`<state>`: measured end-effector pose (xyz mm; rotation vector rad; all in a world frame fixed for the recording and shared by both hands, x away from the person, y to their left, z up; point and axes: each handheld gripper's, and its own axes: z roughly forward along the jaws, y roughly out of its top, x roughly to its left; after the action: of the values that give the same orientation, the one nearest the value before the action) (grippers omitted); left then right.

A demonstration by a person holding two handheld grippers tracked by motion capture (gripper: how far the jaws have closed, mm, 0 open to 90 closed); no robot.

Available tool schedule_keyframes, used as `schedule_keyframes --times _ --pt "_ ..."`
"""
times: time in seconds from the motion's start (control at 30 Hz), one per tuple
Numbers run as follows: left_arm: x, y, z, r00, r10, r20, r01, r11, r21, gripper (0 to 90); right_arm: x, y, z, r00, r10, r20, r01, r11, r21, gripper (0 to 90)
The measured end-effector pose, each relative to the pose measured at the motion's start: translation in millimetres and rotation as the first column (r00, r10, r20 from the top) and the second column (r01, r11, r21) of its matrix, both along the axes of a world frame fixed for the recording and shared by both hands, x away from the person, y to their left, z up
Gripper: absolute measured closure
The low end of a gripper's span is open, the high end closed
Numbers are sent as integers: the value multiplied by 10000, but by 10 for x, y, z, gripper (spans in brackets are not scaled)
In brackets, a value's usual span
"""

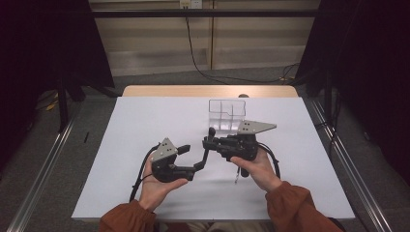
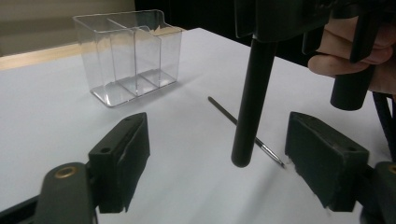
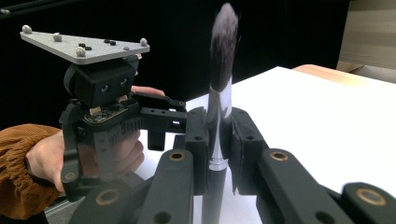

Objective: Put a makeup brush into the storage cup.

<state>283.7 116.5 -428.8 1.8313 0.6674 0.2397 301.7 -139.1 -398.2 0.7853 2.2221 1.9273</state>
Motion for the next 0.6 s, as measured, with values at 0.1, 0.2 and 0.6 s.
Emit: schedule_keyframes --times 0.1,0.2,0.6 --pt "5 12 3 9996 265 29 -265 9996 -4 159 4 -26 6 9999 -101 38 101 9999 7 796" --pt "19 31 9 9997 263 -16 -263 9997 -14 127 0 -50 14 9998 -175 68 175 9998 -4 796" --pt "-6 112 44 9977 631 243 -635 9979 158 36 -12 -166 50 9985 -504 208 504 9987 9 796"
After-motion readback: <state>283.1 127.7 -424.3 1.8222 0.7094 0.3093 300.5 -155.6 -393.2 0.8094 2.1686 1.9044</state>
